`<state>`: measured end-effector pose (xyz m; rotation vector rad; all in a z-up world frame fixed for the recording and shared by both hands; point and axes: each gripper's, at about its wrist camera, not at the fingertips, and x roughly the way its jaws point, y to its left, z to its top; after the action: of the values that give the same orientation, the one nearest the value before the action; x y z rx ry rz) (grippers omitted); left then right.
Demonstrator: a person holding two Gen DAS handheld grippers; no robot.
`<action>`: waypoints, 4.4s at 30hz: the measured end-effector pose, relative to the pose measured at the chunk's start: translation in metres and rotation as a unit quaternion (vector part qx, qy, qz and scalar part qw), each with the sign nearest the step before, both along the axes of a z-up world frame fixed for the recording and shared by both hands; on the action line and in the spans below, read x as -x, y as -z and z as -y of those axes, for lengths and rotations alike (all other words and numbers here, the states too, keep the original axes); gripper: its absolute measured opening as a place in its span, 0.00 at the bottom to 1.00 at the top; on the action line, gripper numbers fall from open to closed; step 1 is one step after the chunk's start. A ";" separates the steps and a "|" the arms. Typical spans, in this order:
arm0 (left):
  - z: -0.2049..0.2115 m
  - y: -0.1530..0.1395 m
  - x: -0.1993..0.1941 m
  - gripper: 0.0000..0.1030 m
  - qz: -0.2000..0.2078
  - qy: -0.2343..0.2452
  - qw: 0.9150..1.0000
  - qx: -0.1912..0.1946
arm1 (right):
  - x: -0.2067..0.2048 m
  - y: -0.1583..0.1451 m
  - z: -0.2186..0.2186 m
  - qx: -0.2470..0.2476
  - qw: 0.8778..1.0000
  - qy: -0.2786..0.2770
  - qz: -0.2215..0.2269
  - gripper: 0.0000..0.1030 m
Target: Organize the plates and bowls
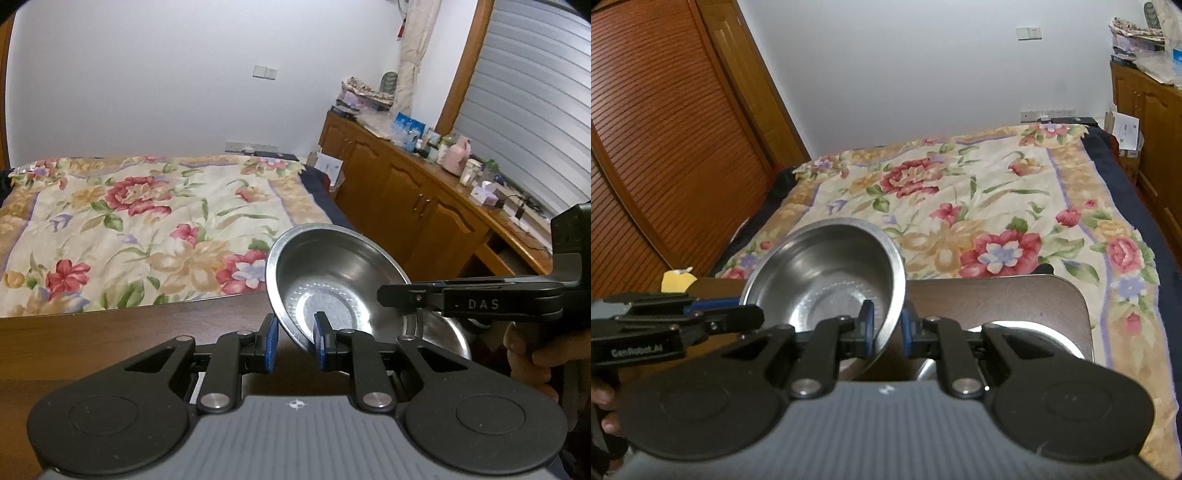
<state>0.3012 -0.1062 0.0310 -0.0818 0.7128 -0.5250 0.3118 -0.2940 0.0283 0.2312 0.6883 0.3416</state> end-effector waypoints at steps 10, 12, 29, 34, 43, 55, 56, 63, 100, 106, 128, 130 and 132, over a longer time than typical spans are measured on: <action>-0.008 -0.018 0.034 0.22 0.015 0.010 1.000 0.002 | 0.027 -0.012 -0.003 0.001 1.000 0.004 0.007 0.16; -0.010 -0.021 0.042 0.22 0.018 0.012 1.000 0.001 | 0.033 -0.014 -0.004 0.002 1.000 0.003 0.009 0.16; -0.029 -0.001 0.102 0.22 0.006 0.010 1.000 -0.007 | 0.083 -0.001 -0.023 0.013 1.000 -0.017 -0.011 0.15; -0.035 0.000 0.120 0.22 0.004 0.011 1.000 -0.005 | 0.100 0.001 -0.028 0.001 1.000 -0.024 -0.017 0.15; -0.041 0.004 0.150 0.21 -0.001 0.007 1.000 -0.001 | 0.127 0.002 -0.035 0.000 1.000 -0.024 -0.013 0.11; -0.055 0.005 0.174 0.21 -0.004 0.011 1.000 0.003 | 0.156 0.006 -0.044 -0.007 0.999 -0.046 -0.011 0.10; -0.056 0.008 0.177 0.21 -0.006 0.012 1.000 0.002 | 0.159 0.009 -0.044 -0.009 0.999 -0.047 -0.011 0.10; -0.055 0.030 0.195 0.21 -0.006 0.013 1.000 -0.027 | 0.171 0.031 -0.049 -0.018 0.999 -0.046 -0.020 0.09; -0.049 0.042 0.206 0.21 0.047 -0.004 0.997 -0.069 | 0.194 0.037 -0.067 0.087 0.993 -0.057 0.062 0.11; -0.052 0.033 0.206 0.21 0.058 -0.010 0.996 -0.064 | 0.201 0.024 -0.065 0.079 0.992 -0.053 0.084 0.11; -0.053 0.006 0.205 0.30 0.097 -0.021 0.993 -0.058 | 0.218 0.001 -0.034 0.075 0.987 0.018 0.137 0.27; -0.052 0.004 0.204 0.34 0.099 -0.020 0.993 -0.057 | 0.219 0.001 -0.031 0.075 0.987 0.026 0.141 0.41; -0.050 0.002 0.203 0.41 0.102 -0.019 0.993 -0.055 | 0.220 0.001 -0.028 0.076 0.986 0.034 0.145 0.52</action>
<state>0.0978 -0.0561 0.0288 0.0604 0.5387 -0.4488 0.0916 -0.2659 0.0272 0.0564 0.4155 0.2490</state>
